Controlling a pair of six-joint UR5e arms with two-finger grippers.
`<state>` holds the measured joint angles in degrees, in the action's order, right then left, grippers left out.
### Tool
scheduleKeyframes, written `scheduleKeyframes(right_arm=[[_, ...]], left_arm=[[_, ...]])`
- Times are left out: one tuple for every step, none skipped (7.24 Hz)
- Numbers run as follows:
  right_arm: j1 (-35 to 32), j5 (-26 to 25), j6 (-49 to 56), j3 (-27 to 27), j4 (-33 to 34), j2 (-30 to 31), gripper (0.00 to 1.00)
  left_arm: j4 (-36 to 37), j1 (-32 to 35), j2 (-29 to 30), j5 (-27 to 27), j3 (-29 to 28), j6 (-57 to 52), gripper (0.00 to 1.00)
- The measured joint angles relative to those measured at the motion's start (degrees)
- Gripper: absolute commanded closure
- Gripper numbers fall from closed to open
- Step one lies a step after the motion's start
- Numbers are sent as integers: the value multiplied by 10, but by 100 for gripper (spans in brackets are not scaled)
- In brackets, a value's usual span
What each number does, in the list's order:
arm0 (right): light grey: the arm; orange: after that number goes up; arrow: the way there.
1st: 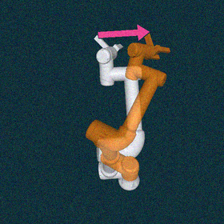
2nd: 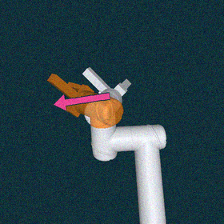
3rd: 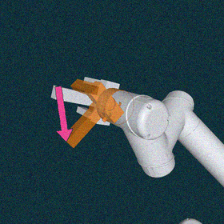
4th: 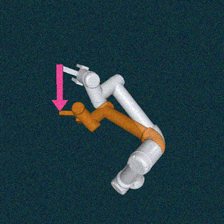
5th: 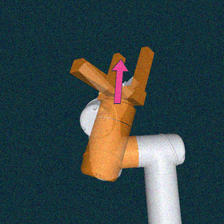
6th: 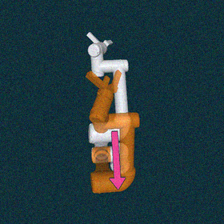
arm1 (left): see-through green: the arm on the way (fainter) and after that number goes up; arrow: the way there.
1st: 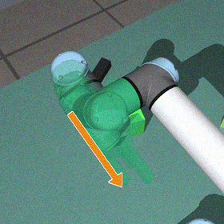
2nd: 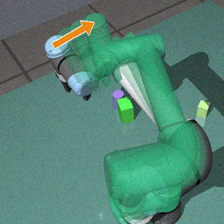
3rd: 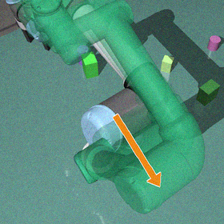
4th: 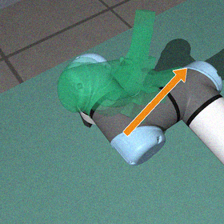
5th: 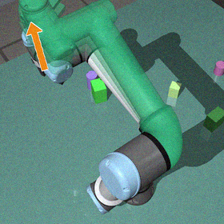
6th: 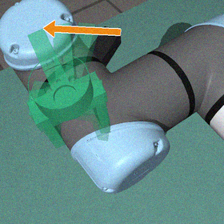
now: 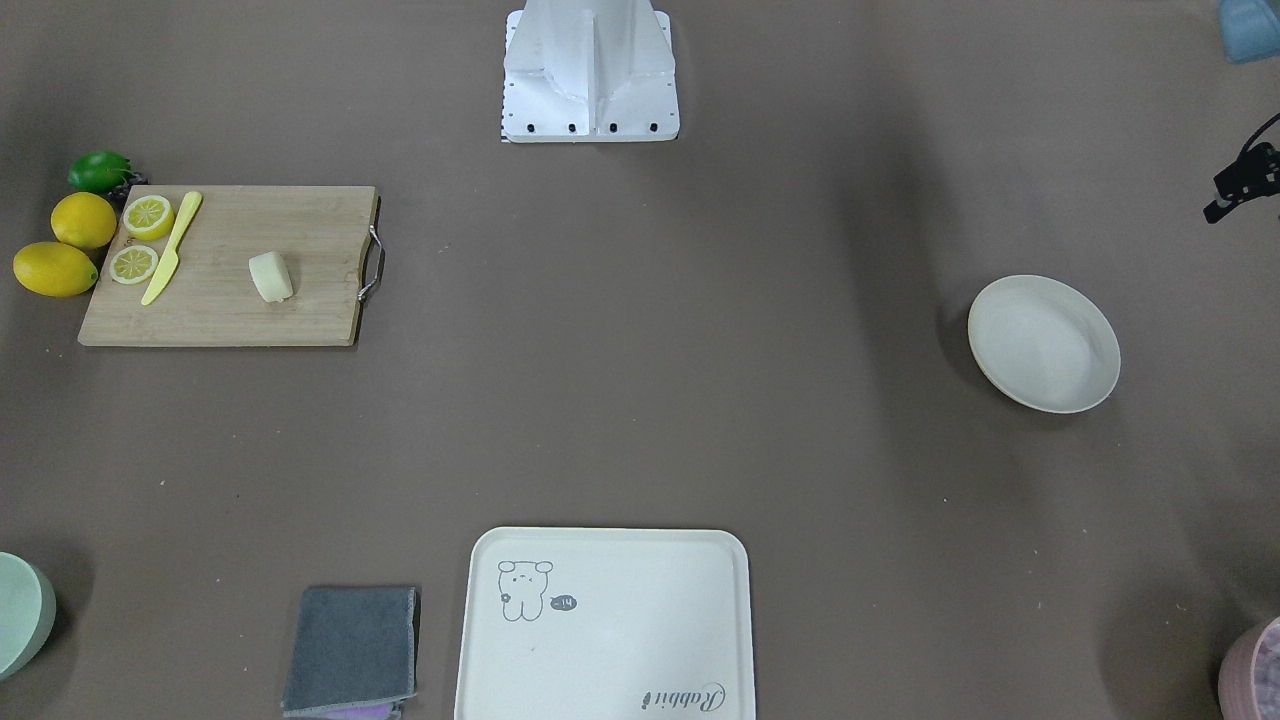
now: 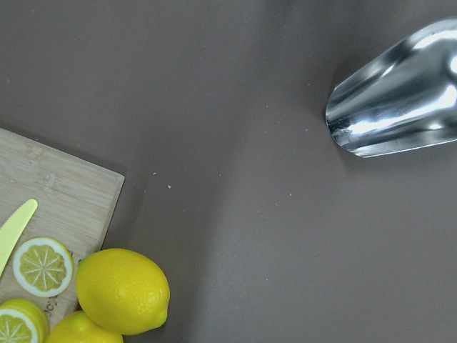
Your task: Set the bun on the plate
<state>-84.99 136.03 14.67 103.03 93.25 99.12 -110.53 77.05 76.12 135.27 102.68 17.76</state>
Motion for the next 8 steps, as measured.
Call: scheduleKeyframes(right_arm=[[0, -1, 0, 2, 0, 1, 0], [0, -1, 2, 2, 0, 2, 0], [0, -1, 2, 2, 0, 2, 0], [0, -1, 2, 2, 0, 2, 0], [0, -1, 2, 1, 0, 2, 0], [0, -1, 2, 1, 0, 2, 0], [0, -1, 3, 1, 0, 2, 0], [0, -1, 3, 1, 0, 2, 0]], left_arm=[[-65, -36, 13, 0, -29, 77, 2], [-121, -73, 34, -1, -66, 144, 3], [-160, -94, 58, -2, -104, 185, 4], [-180, -105, 77, -6, -133, 204, 8], [-188, -118, 88, -20, -150, 211, 12], [-191, -132, 100, -38, -163, 218, 19], [-192, -141, 115, -47, -181, 223, 19], [-192, -144, 129, -50, -196, 226, 24]])
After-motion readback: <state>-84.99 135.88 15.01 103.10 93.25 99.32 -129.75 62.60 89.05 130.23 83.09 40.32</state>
